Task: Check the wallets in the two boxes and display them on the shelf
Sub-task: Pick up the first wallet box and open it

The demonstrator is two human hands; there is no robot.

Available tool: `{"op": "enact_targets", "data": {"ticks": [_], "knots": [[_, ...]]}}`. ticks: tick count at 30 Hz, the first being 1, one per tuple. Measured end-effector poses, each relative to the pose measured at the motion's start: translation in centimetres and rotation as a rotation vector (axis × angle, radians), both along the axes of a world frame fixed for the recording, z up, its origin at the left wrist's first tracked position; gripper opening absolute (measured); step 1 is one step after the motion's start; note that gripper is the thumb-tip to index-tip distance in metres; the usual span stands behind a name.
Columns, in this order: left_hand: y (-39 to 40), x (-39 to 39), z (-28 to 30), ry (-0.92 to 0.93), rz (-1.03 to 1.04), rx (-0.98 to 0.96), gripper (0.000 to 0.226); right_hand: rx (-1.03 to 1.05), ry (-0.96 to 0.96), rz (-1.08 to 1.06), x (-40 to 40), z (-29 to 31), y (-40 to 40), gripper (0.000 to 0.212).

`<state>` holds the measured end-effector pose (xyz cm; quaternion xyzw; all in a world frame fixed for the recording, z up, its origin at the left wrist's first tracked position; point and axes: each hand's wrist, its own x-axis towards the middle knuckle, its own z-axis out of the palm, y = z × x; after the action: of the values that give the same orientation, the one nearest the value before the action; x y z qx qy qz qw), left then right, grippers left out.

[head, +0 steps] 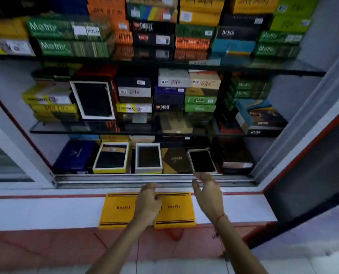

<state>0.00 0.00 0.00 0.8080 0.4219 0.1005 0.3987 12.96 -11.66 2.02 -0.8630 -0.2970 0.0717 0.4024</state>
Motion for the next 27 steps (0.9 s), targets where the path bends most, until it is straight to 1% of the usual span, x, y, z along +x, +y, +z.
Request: {"op": "enact_targets", "data": {"ticks": [1, 2, 3, 4, 5, 6, 8, 9, 11, 13, 14, 16, 19, 21, 23, 24, 25, 26, 27], "knots": [[0.0, 0.0, -0.6, 0.103, -0.022, -0.003, 0.040, -0.098, 0.074, 0.006, -0.2, -1.2, -0.1, 0.029], [-0.4, 0.0, -1.1, 0.165, -0.041, -0.017, 0.042, -0.197, 0.147, 0.018, -0.6, -2.2, -0.2, 0.035], [-0.8, 0.0, -1.7, 0.220, -0.050, -0.061, 0.042, -0.285, 0.219, 0.037, -1.0, -3.6, -0.4, 0.041], [-1.5, 0.0, -1.9, 0.246, -0.020, -0.153, 0.041, -0.362, 0.296, 0.060, -1.7, -4.5, -0.8, 0.046], [-1.8, 0.1, -2.1, 0.218, 0.056, -0.287, 0.039, -0.381, 0.347, 0.067, -2.1, -5.4, -0.9, 0.052], [-2.0, 0.2, -2.1, 0.147, 0.180, -0.447, 0.034, -0.376, 0.389, 0.063, -2.4, -5.9, -1.0, 0.058], [-1.5, 0.6, -1.7, 0.014, 0.432, -0.705, 0.024, -0.338, 0.437, 0.045, -2.7, -6.3, -1.0, 0.073], [-1.3, 0.7, -1.8, -0.042, 0.502, -0.825, 0.026, -0.327, 0.461, 0.037, -2.8, -6.3, -1.0, 0.083], [-1.2, 0.7, -1.4, -0.146, 0.542, -0.980, 0.033, -0.318, 0.497, 0.051, -3.0, -5.9, -0.9, 0.103], [-1.4, 0.7, -0.8, -0.197, 0.524, -1.026, 0.036, -0.328, 0.483, 0.069, -3.1, -5.7, -0.8, 0.116], [-1.6, 0.8, -0.8, -0.199, 0.495, -1.035, 0.034, -0.331, 0.473, 0.060, -3.2, -5.5, -0.7, 0.119], [-1.9, 0.7, -1.4, -0.220, 0.433, -1.092, 0.036, -0.309, 0.450, 0.026, -3.4, -5.4, -0.6, 0.119], [-2.2, 0.9, -2.4, -0.280, 0.378, -1.216, 0.052, -0.284, 0.424, 0.001, -3.5, -4.7, -0.5, 0.117], [-2.5, 1.1, -2.4, -0.385, 0.386, -1.298, 0.055, -0.284, 0.424, -0.002, -3.4, -4.2, -0.2, 0.114], [-2.6, 1.5, -1.7, -0.476, 0.437, -1.329, 0.055, -0.258, 0.441, 0.007, -3.4, -3.3, -0.2, 0.109], [-2.5, 1.7, -1.4, -0.482, 0.478, -1.306, 0.053, -0.195, 0.487, 0.021, -3.1, -2.6, -0.3, 0.100], [-2.3, 1.7, -1.3, -0.484, 0.521, -1.267, 0.052, -0.097, 0.559, 0.046, -2.7, -1.7, -0.6, 0.086], [-2.1, 1.6, -1.2, -0.482, 0.561, -1.221, 0.053, -0.004, 0.654, 0.081, -2.2, -0.6, -1.0, 0.072], [-1.7, 1.4, -1.1, -0.487, 0.590, -1.184, 0.054, 0.087, 0.770, 0.112, -1.4, 0.2, -1.5, 0.066]]}}
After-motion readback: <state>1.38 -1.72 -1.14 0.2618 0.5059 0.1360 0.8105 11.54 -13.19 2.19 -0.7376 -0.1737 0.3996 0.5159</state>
